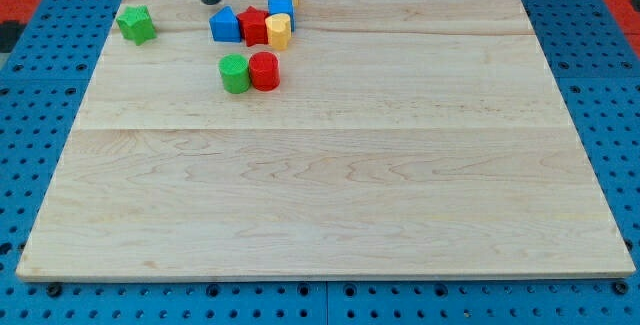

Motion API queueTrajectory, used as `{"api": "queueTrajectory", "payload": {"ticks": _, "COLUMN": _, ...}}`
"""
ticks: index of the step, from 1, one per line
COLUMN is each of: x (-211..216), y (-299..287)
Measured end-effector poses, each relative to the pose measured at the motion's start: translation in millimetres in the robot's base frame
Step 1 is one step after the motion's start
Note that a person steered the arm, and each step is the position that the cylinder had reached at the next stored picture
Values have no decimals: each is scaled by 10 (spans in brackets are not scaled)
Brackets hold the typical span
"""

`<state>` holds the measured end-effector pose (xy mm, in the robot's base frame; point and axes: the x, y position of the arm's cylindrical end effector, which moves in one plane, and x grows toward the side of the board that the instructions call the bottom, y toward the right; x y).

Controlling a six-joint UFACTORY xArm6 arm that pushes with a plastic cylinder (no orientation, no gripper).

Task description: Push the red circle towards the center of board

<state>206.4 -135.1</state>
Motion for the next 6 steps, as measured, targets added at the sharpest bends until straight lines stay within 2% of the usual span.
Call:
{"api": "queueTrajectory", "payload": {"ticks": 1, "x": 714, "y": 158}}
{"api": "queueTrajectory", "payload": {"ticks": 2, "x": 1143, "y": 169}}
{"api": "queueTrajectory", "payload": {"ticks": 3, "x": 1270, "y": 193}}
{"api": "queueTrajectory", "payload": {"ticks": 5, "x": 1284, "y": 709}}
{"api": "queueTrajectory", "payload": {"ticks": 6, "x": 2031, "y": 779}}
